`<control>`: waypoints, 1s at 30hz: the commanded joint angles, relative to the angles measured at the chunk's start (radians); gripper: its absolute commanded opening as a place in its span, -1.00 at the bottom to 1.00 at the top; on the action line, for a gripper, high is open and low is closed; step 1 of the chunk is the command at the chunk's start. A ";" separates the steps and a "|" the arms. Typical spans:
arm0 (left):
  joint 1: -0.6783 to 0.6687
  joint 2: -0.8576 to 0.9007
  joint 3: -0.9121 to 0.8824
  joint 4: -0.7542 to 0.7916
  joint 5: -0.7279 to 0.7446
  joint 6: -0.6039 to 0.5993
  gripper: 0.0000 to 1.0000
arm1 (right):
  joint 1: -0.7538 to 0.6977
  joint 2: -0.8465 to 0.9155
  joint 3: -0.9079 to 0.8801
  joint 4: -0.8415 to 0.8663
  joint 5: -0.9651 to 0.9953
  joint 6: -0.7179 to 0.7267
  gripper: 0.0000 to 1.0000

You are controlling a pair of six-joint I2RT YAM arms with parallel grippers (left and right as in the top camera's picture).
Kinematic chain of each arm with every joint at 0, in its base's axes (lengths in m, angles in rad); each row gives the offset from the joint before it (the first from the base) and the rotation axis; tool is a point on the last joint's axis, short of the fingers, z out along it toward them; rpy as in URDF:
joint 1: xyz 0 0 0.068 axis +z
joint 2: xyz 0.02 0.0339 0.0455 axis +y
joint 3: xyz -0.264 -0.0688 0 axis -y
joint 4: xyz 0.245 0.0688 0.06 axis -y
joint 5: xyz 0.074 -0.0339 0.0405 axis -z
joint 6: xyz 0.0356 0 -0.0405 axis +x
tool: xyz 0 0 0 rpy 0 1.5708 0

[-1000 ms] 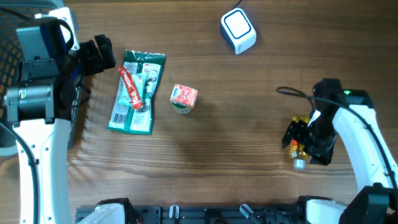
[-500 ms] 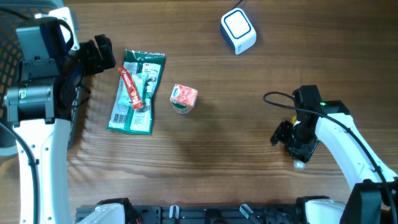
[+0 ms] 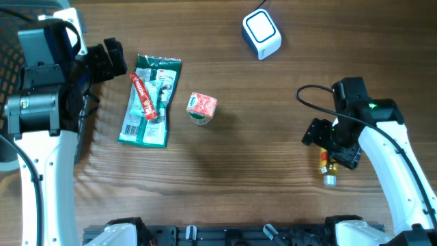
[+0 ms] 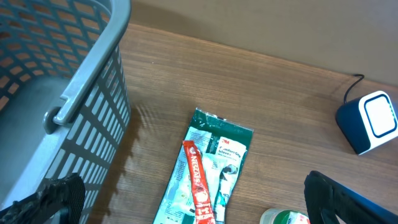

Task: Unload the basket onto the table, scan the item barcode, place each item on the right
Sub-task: 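Carry the yellow bottle right and set it down on the table, then move the right gripper left to the Kleenex pack beside the jar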

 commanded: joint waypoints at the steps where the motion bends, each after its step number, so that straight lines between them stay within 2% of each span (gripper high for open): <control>1: 0.004 0.001 0.008 0.003 -0.006 0.008 1.00 | 0.001 -0.001 -0.043 0.015 0.127 0.030 1.00; 8: 0.004 0.001 0.008 0.003 -0.006 0.008 1.00 | 0.001 -0.001 -0.171 0.161 0.140 0.042 0.99; 13: 0.004 0.001 0.008 0.003 -0.006 0.008 1.00 | 0.001 -0.001 -0.182 0.256 0.174 0.002 1.00; 17: 0.004 0.001 0.008 0.003 -0.006 0.008 1.00 | 0.002 -0.001 -0.028 0.214 0.153 -0.068 0.99; 20: 0.004 0.001 0.008 0.003 -0.006 0.008 1.00 | 0.016 -0.001 0.156 0.177 0.006 -0.098 0.98; 22: 0.004 0.001 0.008 0.003 -0.006 0.008 1.00 | 0.057 -0.002 0.228 0.193 -0.097 -0.102 0.97; 25: 0.004 0.001 0.008 0.003 -0.006 0.008 1.00 | 0.161 0.006 0.231 0.307 -0.205 -0.075 0.97; 30: 0.004 0.001 0.008 0.003 -0.006 0.008 1.00 | 0.423 0.088 0.230 0.546 -0.196 -0.030 0.99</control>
